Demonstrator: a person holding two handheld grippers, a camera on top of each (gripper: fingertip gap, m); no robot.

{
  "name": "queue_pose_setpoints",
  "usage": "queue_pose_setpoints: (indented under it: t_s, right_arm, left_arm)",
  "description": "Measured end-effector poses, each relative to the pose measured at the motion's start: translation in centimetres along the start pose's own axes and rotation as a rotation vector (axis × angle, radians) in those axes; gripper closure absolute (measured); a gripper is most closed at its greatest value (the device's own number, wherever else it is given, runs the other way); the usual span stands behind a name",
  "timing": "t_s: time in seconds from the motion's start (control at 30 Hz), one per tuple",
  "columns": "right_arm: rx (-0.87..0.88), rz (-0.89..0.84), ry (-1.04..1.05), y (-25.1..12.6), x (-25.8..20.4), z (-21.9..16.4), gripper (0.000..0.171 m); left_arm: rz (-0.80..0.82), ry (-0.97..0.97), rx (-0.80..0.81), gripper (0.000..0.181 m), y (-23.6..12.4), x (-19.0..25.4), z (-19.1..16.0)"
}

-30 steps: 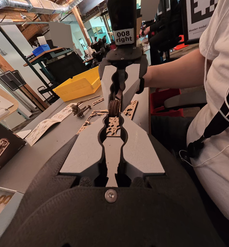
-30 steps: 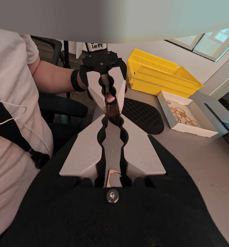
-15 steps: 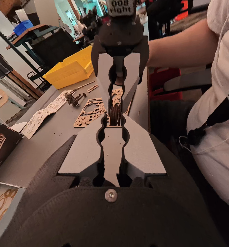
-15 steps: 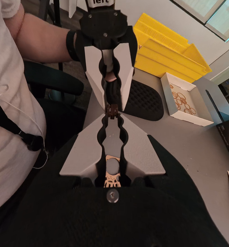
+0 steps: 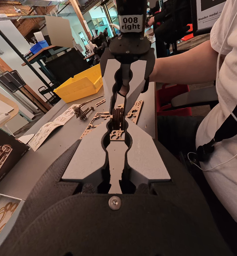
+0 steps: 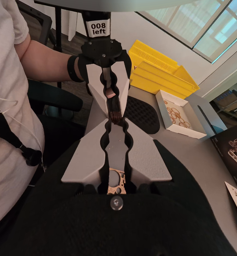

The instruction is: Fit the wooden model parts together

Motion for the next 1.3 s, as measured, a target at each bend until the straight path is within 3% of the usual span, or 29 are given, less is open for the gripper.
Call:
queue_pose_setpoints:
  t_s: [0.57,1.03,1.3]
  right_arm:
    - [0.061,0.021,0.041,0.0,-0.3,1.2,0.157]
    - [0.005,-0.032,0.028,0.5,-0.2,0.7,0.158]
    - [0.159,-0.038,0.051,0.0,0.0,1.5,0.155]
  left_arm:
    - [-0.017,-0.066,0.054,0.169,-0.4,0.1,0.3]
    - [-0.016,-0.104,0.02,0.168,-0.2,-0.2,-0.4]
    - [0.014,-0.137,0.104,0.169,-0.2,-0.4,0.4]
Point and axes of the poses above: each gripper's, where its closed fingertips meet, y out along the fingers, z out of its top, x = y × z across the jaws, the point moved 7 cm from there along -y, back along the fingers, and after that the axes turned 6 degrees about z, right-handed, at the moved point
